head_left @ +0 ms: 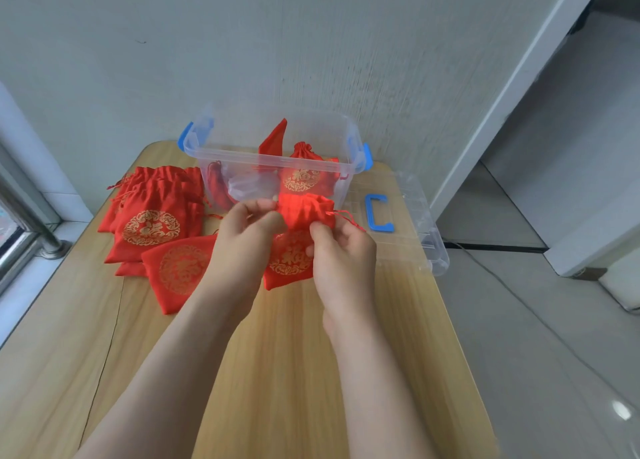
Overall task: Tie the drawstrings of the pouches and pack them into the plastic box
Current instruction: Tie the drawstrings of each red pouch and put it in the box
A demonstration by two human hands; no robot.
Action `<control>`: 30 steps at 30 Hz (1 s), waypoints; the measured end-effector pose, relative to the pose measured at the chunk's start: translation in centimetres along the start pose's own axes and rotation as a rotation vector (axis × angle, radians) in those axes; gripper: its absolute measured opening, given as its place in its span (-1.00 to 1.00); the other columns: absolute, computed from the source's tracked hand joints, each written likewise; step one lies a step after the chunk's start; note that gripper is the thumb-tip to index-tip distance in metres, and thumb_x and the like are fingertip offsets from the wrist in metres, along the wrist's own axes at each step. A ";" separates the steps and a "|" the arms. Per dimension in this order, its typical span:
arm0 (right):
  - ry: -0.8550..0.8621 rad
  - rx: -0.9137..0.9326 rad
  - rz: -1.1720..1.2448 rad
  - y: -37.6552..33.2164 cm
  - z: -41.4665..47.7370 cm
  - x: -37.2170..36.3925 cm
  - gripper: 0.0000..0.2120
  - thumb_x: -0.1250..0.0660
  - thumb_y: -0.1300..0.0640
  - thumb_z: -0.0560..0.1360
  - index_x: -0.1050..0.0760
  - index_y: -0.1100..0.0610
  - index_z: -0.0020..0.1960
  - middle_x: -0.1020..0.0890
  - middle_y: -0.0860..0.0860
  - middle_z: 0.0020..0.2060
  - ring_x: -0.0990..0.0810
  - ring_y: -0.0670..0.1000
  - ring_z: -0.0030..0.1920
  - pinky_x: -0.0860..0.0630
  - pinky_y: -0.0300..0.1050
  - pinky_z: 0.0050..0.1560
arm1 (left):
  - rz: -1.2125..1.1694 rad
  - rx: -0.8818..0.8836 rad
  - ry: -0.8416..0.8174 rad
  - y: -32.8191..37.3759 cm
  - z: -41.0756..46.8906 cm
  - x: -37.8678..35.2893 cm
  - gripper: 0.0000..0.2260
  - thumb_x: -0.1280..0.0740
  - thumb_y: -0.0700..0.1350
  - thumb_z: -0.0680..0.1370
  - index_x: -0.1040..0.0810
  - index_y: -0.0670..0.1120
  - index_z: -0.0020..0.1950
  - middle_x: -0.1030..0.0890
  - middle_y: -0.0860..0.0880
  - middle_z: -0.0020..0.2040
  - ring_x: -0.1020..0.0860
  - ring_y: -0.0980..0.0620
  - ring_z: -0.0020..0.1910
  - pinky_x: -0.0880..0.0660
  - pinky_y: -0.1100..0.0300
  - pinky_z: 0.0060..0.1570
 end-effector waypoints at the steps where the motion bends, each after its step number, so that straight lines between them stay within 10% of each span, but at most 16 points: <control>1: 0.014 -0.018 0.001 0.0 0.2 0.2 -0.83 -0.32 0.19 0.60 -0.62 0.22 -0.12 -0.53 -0.03 -0.35 -0.44 -0.05 -0.29 -0.43 -0.10 -0.22 | -0.044 0.009 0.023 -0.1 0.2 0.1 -0.65 -0.43 -0.13 0.42 -0.62 -0.13 0.20 -0.72 -0.12 0.00 -0.69 -0.04 -0.09 -0.62 -0.10 0.02; 5: 0.039 -0.092 0.037 0.1 0.6 0.6 -0.83 -0.31 0.23 0.58 -0.62 0.26 -0.12 -0.53 -0.01 -0.35 -0.46 -0.05 -0.29 -0.43 -0.12 -0.24 | -0.013 -0.002 -0.072 -0.2 0.0 -0.4 -0.79 -0.32 -0.10 0.71 -0.71 -0.18 0.17 -0.75 -0.23 0.07 -0.71 -0.18 0.08 -0.59 -0.25 0.28; 12: 0.030 -0.101 0.163 -0.5 0.8 0.5 -0.85 -0.35 0.16 0.67 -0.67 -0.01 0.13 -0.77 -0.06 -0.09 -0.71 -0.13 -0.23 -0.55 -0.30 -0.25 | 0.000 -0.087 0.102 0.5 -0.3 0.4 -0.88 -0.44 -0.16 0.65 -0.73 -0.07 0.16 -0.77 -0.15 0.04 -0.72 -0.23 0.12 -0.62 -0.27 0.22; 20: 0.077 -0.105 0.365 -0.8 1.1 0.7 -0.82 -0.30 0.10 0.73 -0.69 0.07 0.16 -0.78 -0.01 -0.01 -0.77 -0.04 -0.07 -0.61 -0.20 -0.07 | 0.154 -0.287 0.192 1.7 -0.8 0.7 -0.90 -0.52 -0.18 0.59 -0.76 0.01 0.03 -0.73 0.02 -0.17 -0.64 0.08 -0.21 -0.64 0.07 -0.05; 30: 0.101 -0.125 0.376 -0.7 0.9 1.2 -0.66 -0.15 0.00 0.78 -0.67 0.06 0.10 -0.78 -0.04 -0.04 -0.77 -0.03 -0.11 -0.60 -0.19 -0.13 | 0.458 -0.377 0.297 1.7 -1.2 0.8 -0.70 -0.25 -0.34 0.67 -0.73 -0.07 0.18 -0.75 0.03 -0.13 -0.74 0.17 -0.13 -0.69 0.06 0.09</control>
Point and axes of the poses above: each hand's wrist, its own z-axis towards the middle knuckle, its own x-axis out of the back of the hand, y = z × x, the point moved 5 cm from there along z, towards the middle knuckle
